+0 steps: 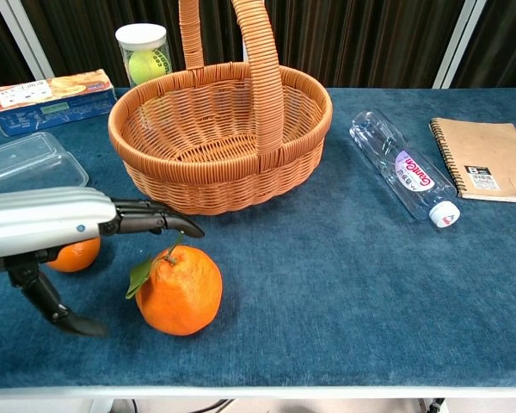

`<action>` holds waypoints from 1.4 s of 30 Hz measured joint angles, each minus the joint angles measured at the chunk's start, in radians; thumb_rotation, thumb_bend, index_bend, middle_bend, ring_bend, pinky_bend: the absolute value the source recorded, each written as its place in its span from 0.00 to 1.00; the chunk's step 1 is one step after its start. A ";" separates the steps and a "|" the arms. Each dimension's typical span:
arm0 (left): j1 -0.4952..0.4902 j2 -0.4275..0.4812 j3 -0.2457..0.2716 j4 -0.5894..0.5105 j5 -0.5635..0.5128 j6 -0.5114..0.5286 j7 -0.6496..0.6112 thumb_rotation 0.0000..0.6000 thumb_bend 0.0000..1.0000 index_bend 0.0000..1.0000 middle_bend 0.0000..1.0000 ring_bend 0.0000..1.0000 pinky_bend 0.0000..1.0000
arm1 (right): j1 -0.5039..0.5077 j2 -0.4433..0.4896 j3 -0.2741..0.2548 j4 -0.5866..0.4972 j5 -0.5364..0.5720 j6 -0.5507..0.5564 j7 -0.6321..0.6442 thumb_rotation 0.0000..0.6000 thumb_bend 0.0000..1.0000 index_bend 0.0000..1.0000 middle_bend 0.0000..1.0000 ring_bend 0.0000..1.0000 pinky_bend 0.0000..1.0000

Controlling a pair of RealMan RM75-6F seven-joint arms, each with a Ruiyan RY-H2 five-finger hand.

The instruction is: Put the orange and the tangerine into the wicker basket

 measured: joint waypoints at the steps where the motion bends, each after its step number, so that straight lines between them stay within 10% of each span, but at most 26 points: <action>1: -0.006 -0.005 0.003 0.003 -0.001 -0.004 -0.008 1.00 0.13 0.10 0.13 0.07 0.19 | 0.001 -0.001 0.000 0.002 0.001 -0.002 0.001 1.00 0.30 0.00 0.00 0.00 0.00; 42: -0.076 -0.028 0.036 0.002 -0.055 0.056 -0.025 1.00 0.22 0.34 0.41 0.11 0.20 | -0.003 -0.010 -0.002 0.023 0.012 0.013 -0.013 1.00 0.32 0.00 0.00 0.00 0.00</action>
